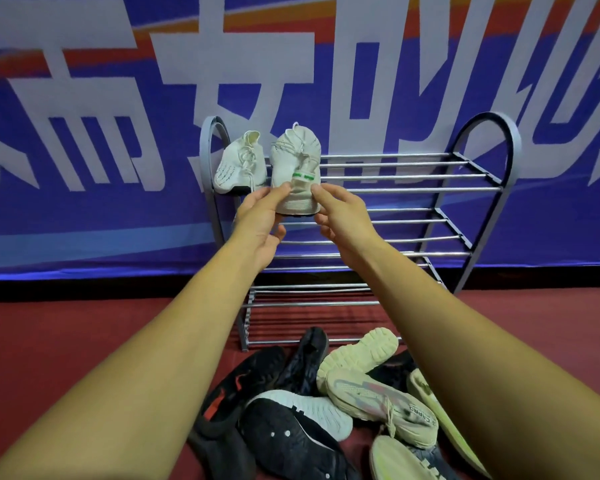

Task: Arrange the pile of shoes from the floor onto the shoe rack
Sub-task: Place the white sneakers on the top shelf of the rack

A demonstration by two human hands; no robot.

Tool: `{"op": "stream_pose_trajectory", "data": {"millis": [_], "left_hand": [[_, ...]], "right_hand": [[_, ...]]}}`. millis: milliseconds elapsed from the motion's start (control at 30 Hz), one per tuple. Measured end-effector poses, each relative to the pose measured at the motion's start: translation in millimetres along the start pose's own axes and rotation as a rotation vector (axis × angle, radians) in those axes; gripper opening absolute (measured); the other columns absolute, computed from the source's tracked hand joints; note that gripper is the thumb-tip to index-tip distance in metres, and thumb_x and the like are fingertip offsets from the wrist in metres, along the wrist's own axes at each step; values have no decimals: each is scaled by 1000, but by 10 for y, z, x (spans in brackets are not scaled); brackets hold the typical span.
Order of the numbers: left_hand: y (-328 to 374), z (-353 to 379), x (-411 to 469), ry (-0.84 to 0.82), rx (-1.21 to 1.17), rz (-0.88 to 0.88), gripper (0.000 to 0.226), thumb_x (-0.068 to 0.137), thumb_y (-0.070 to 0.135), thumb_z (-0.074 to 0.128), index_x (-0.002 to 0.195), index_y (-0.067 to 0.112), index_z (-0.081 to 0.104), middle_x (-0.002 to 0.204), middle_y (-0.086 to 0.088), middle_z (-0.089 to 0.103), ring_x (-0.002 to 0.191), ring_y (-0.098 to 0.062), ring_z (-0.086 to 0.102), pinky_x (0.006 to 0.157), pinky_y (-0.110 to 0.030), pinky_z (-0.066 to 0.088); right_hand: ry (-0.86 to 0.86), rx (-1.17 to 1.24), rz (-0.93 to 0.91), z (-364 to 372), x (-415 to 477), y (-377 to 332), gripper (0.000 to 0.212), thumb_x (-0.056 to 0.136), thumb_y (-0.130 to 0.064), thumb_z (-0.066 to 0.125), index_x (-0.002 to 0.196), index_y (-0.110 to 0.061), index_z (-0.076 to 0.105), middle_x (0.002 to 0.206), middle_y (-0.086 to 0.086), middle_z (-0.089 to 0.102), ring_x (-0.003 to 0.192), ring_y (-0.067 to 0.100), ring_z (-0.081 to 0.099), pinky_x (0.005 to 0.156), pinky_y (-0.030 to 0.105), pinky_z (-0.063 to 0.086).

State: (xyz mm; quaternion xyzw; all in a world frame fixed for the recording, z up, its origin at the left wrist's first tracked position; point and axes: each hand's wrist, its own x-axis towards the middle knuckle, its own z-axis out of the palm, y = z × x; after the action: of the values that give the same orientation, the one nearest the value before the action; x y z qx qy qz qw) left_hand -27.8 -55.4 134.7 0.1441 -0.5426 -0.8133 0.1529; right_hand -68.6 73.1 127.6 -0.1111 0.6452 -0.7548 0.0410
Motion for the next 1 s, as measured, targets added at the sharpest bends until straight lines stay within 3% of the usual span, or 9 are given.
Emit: {"op": "stream_pose_trajectory", "data": {"millis": [200, 300, 600, 667, 767, 800, 933, 1000], "left_hand": [[-98, 33, 118, 72, -4, 61, 53, 82, 39, 78, 131, 26, 61, 116, 3, 67, 89, -12, 53, 58, -24, 37], [-132, 37, 153, 51, 38, 56, 55, 82, 43, 78, 132, 27, 60, 106, 9, 70, 89, -10, 57, 61, -24, 38], [-184, 21, 221, -20, 136, 150, 38, 85, 18, 77, 120, 28, 67, 101, 15, 73, 84, 0, 60, 65, -19, 41], [-199, 20, 225, -5, 128, 181, 44, 82, 15, 79, 124, 24, 67, 111, 7, 75, 78, 5, 61, 77, -18, 47], [-240, 3, 211, 36, 164, 216, 50, 80, 19, 82, 126, 26, 66, 114, 3, 74, 80, 7, 64, 103, -34, 45], [-250, -1, 199, 44, 173, 221, 53, 80, 21, 82, 129, 27, 64, 113, 4, 74, 82, 6, 65, 101, -31, 46], [-334, -29, 171, 88, 232, 185, 65, 82, 24, 78, 141, 26, 52, 105, 2, 69, 81, -8, 61, 65, -18, 43], [-433, -72, 135, 77, 308, 126, 51, 84, 27, 75, 131, 23, 56, 99, 2, 68, 78, -10, 62, 53, -20, 38]], "right_hand": [[-29, 41, 16, 82, 109, 113, 31, 94, -39, 65, 119, -22, 69, 80, -12, 68, 65, 7, 48, 64, 26, 39], [-19, 40, 10, 87, 164, 141, 33, 95, -44, 62, 118, -22, 71, 89, -9, 67, 70, 8, 47, 63, 24, 39], [26, 30, -75, 182, 298, 174, 28, 103, -27, 54, 126, -16, 66, 100, 1, 67, 72, 8, 52, 59, 17, 42], [25, 30, -47, 177, 288, 178, 29, 104, -28, 54, 129, -18, 64, 110, 3, 70, 76, 9, 55, 57, 14, 43], [34, 10, -3, 130, 257, 178, 32, 102, -31, 56, 130, -18, 63, 118, 6, 71, 76, 9, 57, 61, 19, 44], [37, 1, 10, 101, 240, 181, 33, 102, -31, 57, 131, -17, 62, 117, 7, 71, 73, 8, 57, 60, 19, 44], [45, -28, 80, -40, 93, 202, 40, 101, -27, 60, 136, -10, 57, 111, 7, 66, 72, 7, 56, 47, 12, 41], [55, -103, 106, -135, 13, 216, 39, 100, -27, 60, 135, -9, 58, 112, 8, 67, 72, 8, 55, 50, 16, 40]]}}
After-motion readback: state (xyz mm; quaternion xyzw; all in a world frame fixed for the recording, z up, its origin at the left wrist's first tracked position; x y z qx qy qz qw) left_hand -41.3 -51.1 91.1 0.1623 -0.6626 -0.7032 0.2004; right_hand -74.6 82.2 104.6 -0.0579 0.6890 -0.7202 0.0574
